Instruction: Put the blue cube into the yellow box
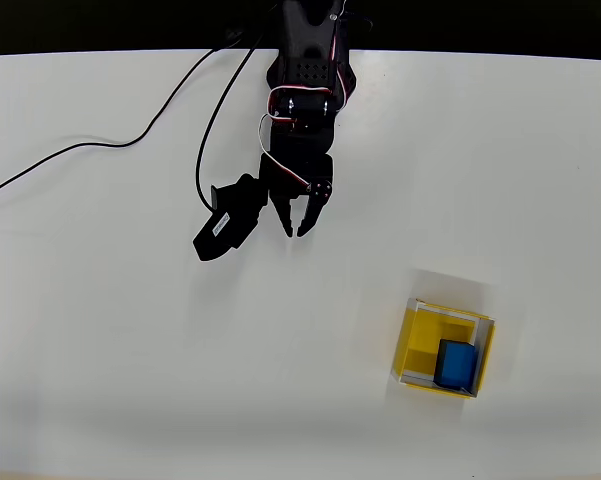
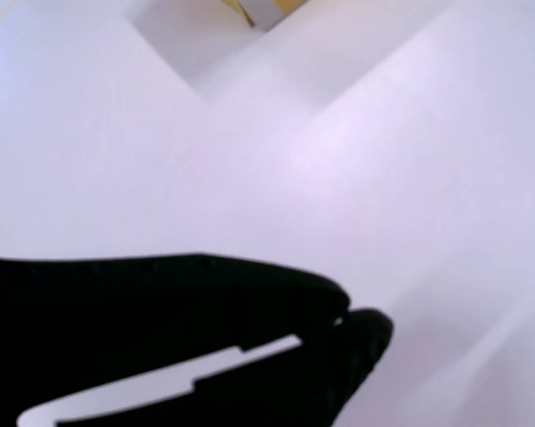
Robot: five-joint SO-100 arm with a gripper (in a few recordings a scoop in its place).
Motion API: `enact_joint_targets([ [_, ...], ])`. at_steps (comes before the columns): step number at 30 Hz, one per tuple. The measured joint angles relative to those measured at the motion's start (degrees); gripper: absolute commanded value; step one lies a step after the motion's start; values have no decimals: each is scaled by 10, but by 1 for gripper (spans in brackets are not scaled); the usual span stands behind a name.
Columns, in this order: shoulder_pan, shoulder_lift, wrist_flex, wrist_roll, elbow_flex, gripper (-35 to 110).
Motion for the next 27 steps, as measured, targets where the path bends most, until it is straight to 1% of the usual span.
enact_joint_targets([
  [6, 11, 34, 90, 25, 0, 0],
  [13, 11, 34, 218, 14, 0, 0],
  [20, 11, 34, 265, 8, 0, 0],
  [27, 11, 34, 265, 9, 0, 0],
])
